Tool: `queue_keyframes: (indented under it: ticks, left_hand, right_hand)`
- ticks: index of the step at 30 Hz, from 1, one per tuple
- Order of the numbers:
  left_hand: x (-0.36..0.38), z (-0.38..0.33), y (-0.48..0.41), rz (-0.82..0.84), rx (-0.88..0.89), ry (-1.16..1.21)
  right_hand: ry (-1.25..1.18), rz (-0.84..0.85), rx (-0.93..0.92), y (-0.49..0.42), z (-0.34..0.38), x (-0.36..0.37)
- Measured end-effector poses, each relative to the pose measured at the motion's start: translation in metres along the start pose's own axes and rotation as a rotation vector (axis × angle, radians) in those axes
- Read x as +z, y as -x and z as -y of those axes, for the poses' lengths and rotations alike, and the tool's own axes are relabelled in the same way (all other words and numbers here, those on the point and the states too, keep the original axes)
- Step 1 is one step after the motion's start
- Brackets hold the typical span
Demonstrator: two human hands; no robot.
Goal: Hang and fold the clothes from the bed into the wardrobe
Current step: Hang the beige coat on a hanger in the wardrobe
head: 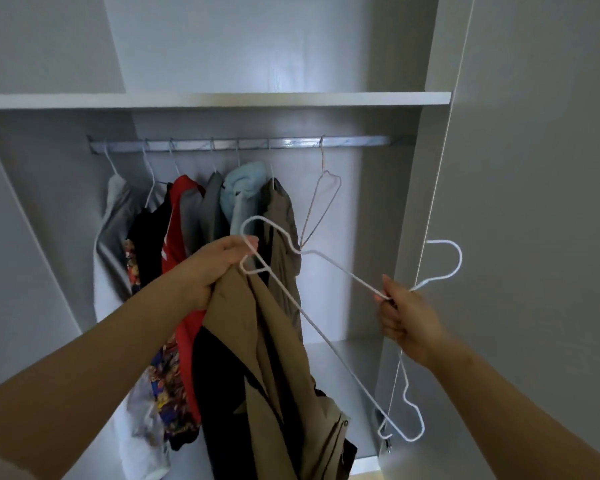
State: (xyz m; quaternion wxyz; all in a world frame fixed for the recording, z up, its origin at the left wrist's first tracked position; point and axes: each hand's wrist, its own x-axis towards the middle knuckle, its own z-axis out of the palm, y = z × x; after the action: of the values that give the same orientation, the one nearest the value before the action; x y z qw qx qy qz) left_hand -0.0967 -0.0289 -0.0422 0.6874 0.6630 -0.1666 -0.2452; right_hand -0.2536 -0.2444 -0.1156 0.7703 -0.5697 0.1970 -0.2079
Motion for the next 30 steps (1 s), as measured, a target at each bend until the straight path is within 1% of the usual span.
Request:
queue_keyframes:
  ticks: [3,5,8,10,13,17,19,22,24,25,27,28,30]
  left_hand:
    - [-0.006,-0.008,0.000,-0.065,0.019,0.072]
    - [-0.010,-0.012,0.000,-0.077,0.045,0.023]
    - [-0.015,-0.017,0.003,-0.015,0.070,-0.122]
    - [-0.013,-0.022,0.007,0.048,0.073,-0.197]
    - [0.004,-0.025,0.016,0.108,0.105,-0.220]
    - [0.035,-0.020,0.029,0.149,0.162,-0.143]
    - [0.046,-0.014,0.034,0.173,0.179,-0.101]
    - [0.049,-0.008,0.040,0.208,0.173,-0.093]
    - [0.041,-0.003,0.043,0.232,0.195,-0.138]
    - [0.034,0.000,0.044,0.235,0.250,-0.229]
    - [0.021,0.007,0.046,0.188,0.468,-0.594]
    - [0.015,0.011,0.045,0.130,0.606,-0.807]
    - [0.005,0.022,0.042,-0.055,0.828,-1.201]
  right_hand:
    - [0.094,-0.017,0.029,0.005,-0.005,-0.002]
    - [0.183,-0.045,0.033,0.006,-0.003,-0.003]
    - [0.374,-0.058,0.019,0.008,0.001,-0.004]
    - [0.426,-0.014,0.031,0.011,0.002,0.002]
    - [0.432,0.032,0.036,0.016,-0.001,0.026]
    - [0.463,0.101,-0.031,0.024,-0.013,0.069]
    - [0.418,0.119,-0.048,0.027,-0.019,0.084]
    - [0.364,0.049,-0.036,0.025,-0.019,0.092]
    - [0.337,-0.015,-0.041,0.022,-0.016,0.090]
    - [0.323,-0.042,-0.046,0.020,-0.014,0.088]
    - [0.306,-0.090,-0.069,0.017,-0.012,0.084]
    - [0.297,-0.106,-0.087,0.015,-0.011,0.082]
    - [0.280,-0.109,-0.127,0.012,-0.010,0.079]
